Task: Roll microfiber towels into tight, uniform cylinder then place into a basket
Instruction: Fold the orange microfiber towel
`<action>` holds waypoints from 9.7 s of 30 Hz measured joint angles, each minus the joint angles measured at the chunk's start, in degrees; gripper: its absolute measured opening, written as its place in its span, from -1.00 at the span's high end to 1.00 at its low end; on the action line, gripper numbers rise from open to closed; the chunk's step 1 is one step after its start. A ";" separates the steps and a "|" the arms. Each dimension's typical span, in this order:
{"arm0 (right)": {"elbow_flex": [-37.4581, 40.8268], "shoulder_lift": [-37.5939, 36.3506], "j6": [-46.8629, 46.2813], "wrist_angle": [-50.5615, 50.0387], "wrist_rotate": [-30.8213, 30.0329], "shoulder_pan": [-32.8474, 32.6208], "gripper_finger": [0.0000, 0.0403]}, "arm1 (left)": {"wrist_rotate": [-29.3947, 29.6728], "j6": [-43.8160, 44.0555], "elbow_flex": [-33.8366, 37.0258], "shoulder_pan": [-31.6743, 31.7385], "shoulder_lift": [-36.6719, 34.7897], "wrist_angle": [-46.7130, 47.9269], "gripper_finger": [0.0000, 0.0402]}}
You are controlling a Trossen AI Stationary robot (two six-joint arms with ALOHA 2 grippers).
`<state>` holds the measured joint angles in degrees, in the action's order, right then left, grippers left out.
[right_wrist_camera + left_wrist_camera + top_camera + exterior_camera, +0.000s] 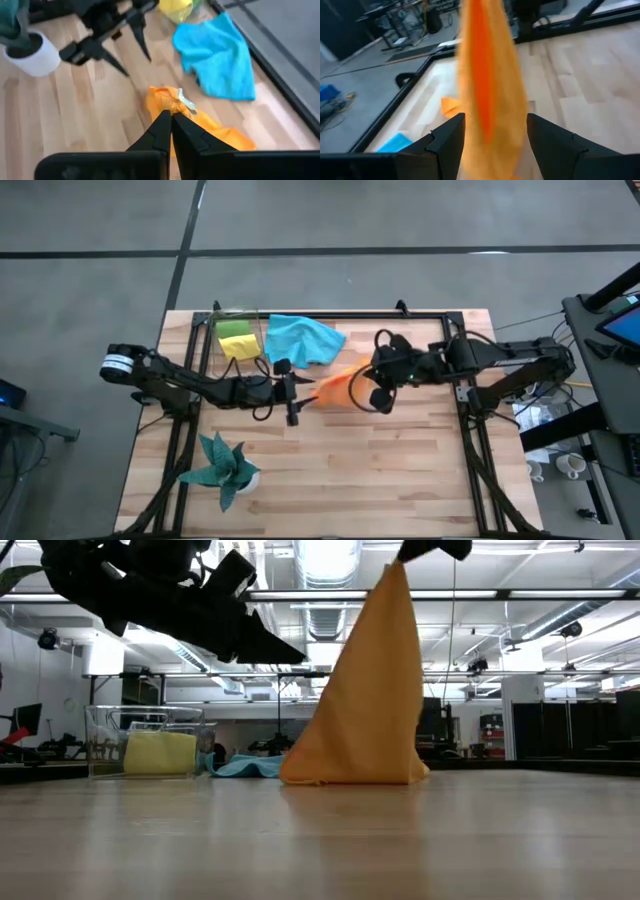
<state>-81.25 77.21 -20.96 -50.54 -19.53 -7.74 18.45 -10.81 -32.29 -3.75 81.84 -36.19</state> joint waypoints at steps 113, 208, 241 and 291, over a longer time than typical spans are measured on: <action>34.37 1.70 -4.23 23.05 -0.77 -15.27 0.96 | -36.24 42.80 -15.78 12.80 18.59 19.71 0.18; 3.12 -9.39 5.60 -15.38 -44.75 -7.70 0.96 | -0.01 12.78 -26.67 16.79 -19.14 36.16 1.00; 0.70 -7.48 4.44 -9.51 -35.78 -3.00 0.96 | -19.84 9.02 -33.74 13.63 5.78 42.15 1.00; 1.06 -4.96 2.50 -8.63 -35.31 -2.98 0.96 | 6.63 12.19 -21.57 4.76 23.87 1.09 -0.46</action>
<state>-80.18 72.25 -18.46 -59.17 -54.84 -10.72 25.08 1.39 -53.87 1.02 105.71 -35.10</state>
